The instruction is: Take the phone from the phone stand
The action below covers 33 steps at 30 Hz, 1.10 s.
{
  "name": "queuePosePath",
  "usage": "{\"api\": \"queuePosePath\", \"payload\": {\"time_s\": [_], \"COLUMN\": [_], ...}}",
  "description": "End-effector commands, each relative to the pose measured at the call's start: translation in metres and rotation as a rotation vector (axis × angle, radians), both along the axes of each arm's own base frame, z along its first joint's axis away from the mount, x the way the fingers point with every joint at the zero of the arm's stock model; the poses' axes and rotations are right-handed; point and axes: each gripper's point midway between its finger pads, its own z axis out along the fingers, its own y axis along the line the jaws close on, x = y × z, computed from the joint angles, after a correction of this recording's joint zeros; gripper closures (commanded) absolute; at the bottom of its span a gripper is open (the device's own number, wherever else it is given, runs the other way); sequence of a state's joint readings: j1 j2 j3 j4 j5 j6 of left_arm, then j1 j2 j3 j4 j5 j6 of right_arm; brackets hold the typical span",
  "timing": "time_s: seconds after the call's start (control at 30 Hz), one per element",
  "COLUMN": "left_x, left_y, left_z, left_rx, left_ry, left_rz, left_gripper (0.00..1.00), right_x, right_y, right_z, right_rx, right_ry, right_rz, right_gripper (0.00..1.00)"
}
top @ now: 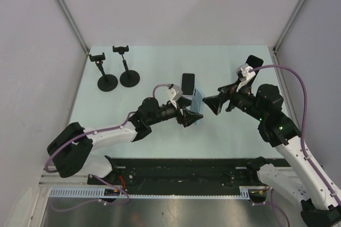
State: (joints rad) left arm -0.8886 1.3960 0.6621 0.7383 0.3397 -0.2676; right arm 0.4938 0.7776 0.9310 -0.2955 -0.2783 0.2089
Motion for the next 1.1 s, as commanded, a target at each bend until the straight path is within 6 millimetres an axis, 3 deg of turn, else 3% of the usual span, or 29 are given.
{"api": "queuePosePath", "payload": {"time_s": [0.0, 0.2, 0.37, 0.6, 1.07], "left_x": [-0.035, -0.065, -0.08, -0.088, -0.103], "left_y": [0.017, 0.039, 0.048, 0.048, 0.043], "left_z": [0.087, 0.112, 0.131, 0.142, 0.154], "left_rx": [-0.276, -0.34, -0.382, -0.411, -0.424], "left_ry": [-0.092, -0.168, -0.22, -0.224, -0.251], "left_rz": [-0.131, -0.208, -0.246, -0.291, -0.363], "left_gripper": [1.0, 0.99, 1.0, 1.0, 1.0], "right_x": [-0.046, -0.073, -0.079, -0.097, -0.101], "right_y": [0.025, 0.039, 0.045, 0.06, 0.073], "right_z": [0.038, 0.041, 0.043, 0.043, 0.052], "right_rx": [0.048, 0.074, 0.09, 0.096, 0.143], "right_ry": [-0.168, -0.211, -0.238, -0.276, -0.326], "right_rz": [0.326, 0.539, 0.588, 0.678, 0.712], "right_gripper": [0.0, 0.0, 0.0, 0.0, 0.0]}}
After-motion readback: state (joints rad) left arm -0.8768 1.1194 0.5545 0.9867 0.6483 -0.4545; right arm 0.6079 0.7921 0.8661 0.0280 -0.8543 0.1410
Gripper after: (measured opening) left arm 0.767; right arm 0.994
